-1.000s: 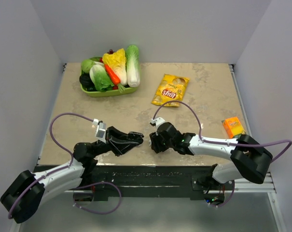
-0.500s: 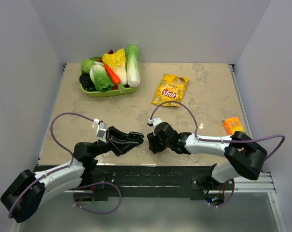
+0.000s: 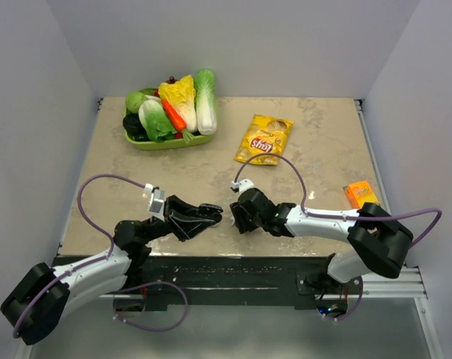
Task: Insert the wireless bluetooth earbuds into the charging case
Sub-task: Pick up the left earbud from the center of the board.
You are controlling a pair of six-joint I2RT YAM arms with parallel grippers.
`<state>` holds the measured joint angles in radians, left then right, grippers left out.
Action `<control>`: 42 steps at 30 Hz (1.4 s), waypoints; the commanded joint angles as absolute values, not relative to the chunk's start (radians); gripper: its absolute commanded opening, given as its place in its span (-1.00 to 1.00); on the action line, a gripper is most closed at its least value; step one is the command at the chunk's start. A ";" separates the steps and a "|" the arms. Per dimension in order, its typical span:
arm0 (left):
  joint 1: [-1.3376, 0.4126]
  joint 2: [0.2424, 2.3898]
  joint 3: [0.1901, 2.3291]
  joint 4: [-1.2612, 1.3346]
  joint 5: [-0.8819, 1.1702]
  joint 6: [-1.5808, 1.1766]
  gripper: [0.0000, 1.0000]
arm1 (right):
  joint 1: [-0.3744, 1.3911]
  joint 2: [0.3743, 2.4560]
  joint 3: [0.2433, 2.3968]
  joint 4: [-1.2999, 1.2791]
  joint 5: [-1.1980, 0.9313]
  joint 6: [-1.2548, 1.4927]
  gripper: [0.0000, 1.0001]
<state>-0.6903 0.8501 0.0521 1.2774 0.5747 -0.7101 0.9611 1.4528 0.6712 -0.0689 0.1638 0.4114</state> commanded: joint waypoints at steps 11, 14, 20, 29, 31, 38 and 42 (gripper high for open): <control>-0.698 0.838 0.034 1.517 0.555 -0.677 -1.00 | 0.959 1.473 0.695 -0.133 0.255 0.434 -0.36; -0.699 0.841 0.034 1.520 0.555 -0.676 -1.00 | 0.959 1.471 0.695 -0.133 0.256 0.434 -0.42; -0.698 0.842 0.031 1.528 0.555 -0.678 -1.00 | 0.959 1.459 0.687 -0.117 0.241 0.443 -0.11; -0.701 0.839 0.028 1.528 0.555 -0.681 -1.00 | 0.957 1.443 0.696 -0.112 0.259 0.454 -0.16; -0.703 0.839 0.026 1.529 0.554 -0.681 -1.00 | 0.957 1.445 0.698 -0.114 0.267 0.454 -0.20; -0.706 0.844 0.028 1.529 0.554 -0.681 -1.00 | 0.957 1.430 0.698 -0.124 0.305 0.459 -0.23; -0.706 0.850 0.032 1.532 0.555 -0.681 -1.00 | 0.956 1.420 0.700 -0.137 0.322 0.457 -0.18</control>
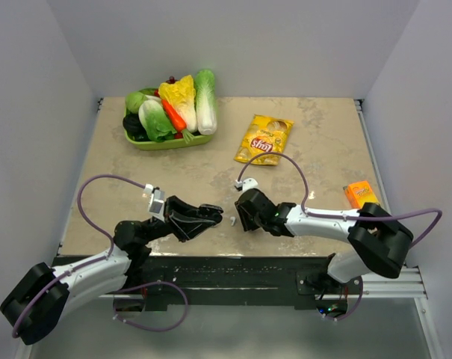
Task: Insert the wireless bluetooth earbuds into the charging case
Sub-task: Pick up the left earbud from the center of the board.
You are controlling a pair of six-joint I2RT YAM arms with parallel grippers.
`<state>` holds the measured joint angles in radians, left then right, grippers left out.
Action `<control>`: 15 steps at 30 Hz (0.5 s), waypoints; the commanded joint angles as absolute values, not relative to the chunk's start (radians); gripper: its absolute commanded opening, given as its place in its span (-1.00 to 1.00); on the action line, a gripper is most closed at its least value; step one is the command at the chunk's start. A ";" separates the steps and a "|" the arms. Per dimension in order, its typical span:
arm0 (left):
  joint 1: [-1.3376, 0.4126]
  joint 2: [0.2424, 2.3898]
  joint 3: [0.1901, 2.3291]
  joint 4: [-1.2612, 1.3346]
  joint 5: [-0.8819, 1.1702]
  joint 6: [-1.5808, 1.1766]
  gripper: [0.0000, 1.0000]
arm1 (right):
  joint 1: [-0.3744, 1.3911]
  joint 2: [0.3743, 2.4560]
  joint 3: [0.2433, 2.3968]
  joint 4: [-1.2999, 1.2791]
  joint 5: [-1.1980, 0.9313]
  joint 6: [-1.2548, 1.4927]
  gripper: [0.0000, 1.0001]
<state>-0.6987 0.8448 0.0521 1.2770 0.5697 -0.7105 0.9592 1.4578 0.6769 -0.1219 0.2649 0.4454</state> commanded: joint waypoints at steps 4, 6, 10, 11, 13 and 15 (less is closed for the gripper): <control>-0.707 0.859 0.037 1.536 0.558 -0.681 -1.00 | 0.957 1.419 0.698 -0.141 0.321 0.454 -0.24; -0.707 0.862 0.038 1.537 0.558 -0.683 -1.00 | 0.957 1.422 0.698 -0.140 0.319 0.451 -0.31; -0.707 0.865 0.037 1.539 0.558 -0.684 -1.00 | 0.957 1.427 0.695 -0.133 0.311 0.453 -0.46; -0.707 0.867 0.038 1.539 0.560 -0.683 -1.00 | 0.957 1.428 0.695 -0.133 0.311 0.451 -0.49; -0.709 0.868 0.038 1.540 0.558 -0.684 -1.00 | 0.957 1.428 0.693 -0.133 0.310 0.449 -0.53; -0.709 0.870 0.040 1.540 0.560 -0.684 -1.00 | 0.957 1.427 0.693 -0.133 0.311 0.449 -0.62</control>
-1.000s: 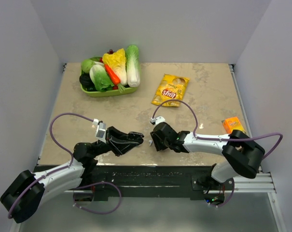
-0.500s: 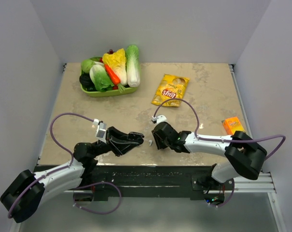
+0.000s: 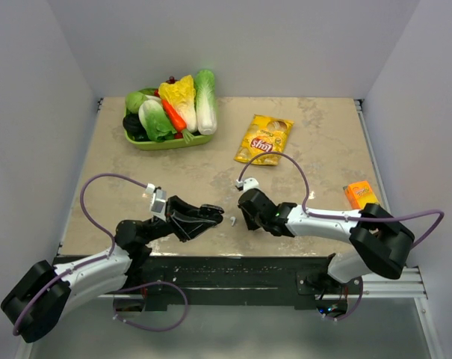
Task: Insert the wireless bluetooth earbuds into the charging case
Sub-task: Pick up the left earbud from the center of the board, then insert the left earbud into the left side groove of the charging case.
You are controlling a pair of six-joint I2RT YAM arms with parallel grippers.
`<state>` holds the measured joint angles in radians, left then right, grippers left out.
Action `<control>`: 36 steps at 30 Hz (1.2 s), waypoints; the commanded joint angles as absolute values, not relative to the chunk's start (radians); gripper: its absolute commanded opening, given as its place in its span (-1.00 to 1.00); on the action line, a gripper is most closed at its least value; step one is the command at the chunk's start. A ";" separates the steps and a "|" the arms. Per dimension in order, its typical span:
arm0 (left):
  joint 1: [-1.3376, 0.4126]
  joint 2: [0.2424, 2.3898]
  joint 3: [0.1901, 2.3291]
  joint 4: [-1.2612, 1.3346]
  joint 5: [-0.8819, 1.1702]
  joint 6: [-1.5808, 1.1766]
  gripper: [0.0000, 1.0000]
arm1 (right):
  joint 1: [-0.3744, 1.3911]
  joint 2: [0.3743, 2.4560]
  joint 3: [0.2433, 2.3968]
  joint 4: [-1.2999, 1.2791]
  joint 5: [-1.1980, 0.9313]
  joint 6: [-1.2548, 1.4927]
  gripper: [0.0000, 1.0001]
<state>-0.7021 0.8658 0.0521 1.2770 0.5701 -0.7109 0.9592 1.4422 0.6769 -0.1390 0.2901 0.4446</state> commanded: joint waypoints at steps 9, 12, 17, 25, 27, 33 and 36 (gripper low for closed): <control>-0.710 0.858 0.041 1.533 0.558 -0.684 -1.00 | 0.957 1.220 0.704 -0.192 0.351 0.436 -1.00; -0.710 0.819 0.058 1.467 0.548 -0.673 -1.00 | 0.957 1.078 0.758 -0.277 0.359 0.397 -1.00; -0.709 0.749 0.098 1.324 0.508 -0.629 -1.00 | 0.957 0.925 0.867 -0.416 0.287 0.324 -1.00; -0.707 0.805 0.228 1.114 0.576 -0.555 -1.00 | 0.957 0.709 0.902 -0.394 -0.165 0.206 -1.00; -0.707 0.860 0.281 1.086 0.651 -0.537 -1.00 | 0.957 0.703 0.914 -0.399 -0.236 0.192 -1.00; -0.707 1.012 0.336 1.115 0.796 -0.567 -1.00 | 0.959 0.692 0.949 -0.370 -0.388 0.192 -1.00; -0.709 1.068 0.327 1.187 0.830 -0.606 -1.00 | 0.959 0.710 0.965 -0.370 -0.382 0.187 -1.00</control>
